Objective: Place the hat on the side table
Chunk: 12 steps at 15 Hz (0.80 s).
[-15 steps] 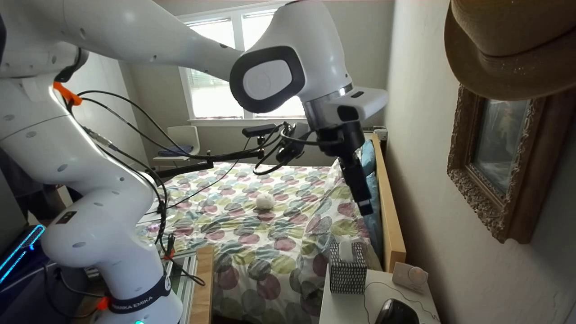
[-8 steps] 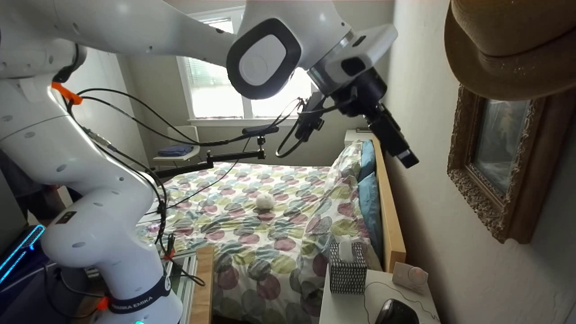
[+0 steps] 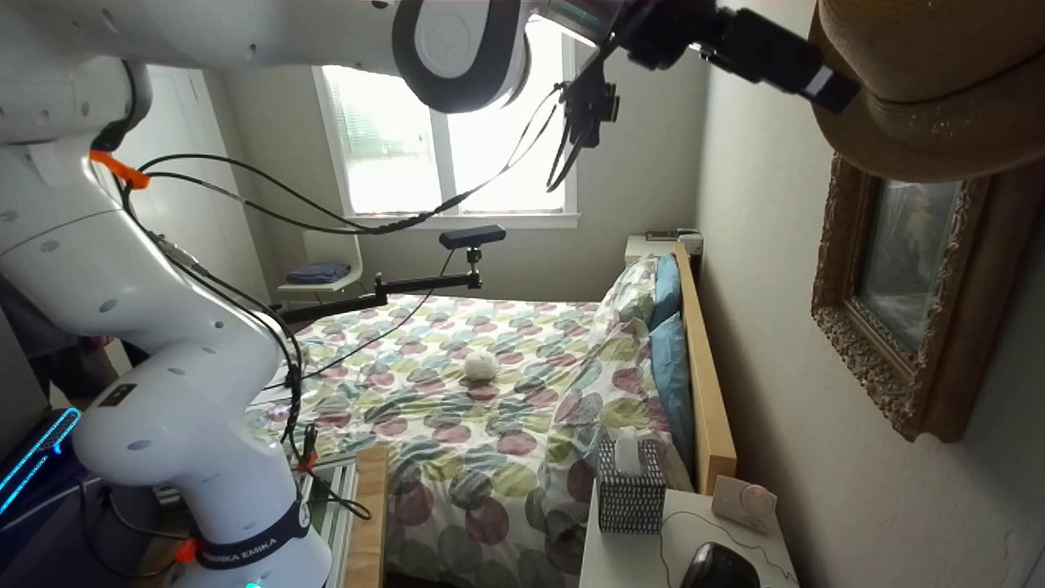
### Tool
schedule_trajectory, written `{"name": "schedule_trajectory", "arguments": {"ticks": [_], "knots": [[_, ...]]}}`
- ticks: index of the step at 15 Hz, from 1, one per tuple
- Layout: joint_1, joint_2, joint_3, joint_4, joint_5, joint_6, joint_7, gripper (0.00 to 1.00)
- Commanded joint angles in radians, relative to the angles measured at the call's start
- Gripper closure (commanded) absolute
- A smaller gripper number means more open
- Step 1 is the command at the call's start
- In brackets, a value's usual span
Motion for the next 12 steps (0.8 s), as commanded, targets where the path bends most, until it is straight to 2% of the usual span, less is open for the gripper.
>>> {"name": "schedule_trajectory", "arguments": {"ticks": [1,3,6,12], "knots": [[0.009,-0.005,0.023,0.043,0.025,0.046,0.0,0.0],[0.032,-0.014,0.035,0.059,0.028,0.042,-0.012,0.0],[0.027,-0.023,0.065,0.082,-0.005,0.059,0.014,0.0],[-0.055,0.001,0.107,0.135,-0.023,0.103,0.041,0.0]]}}
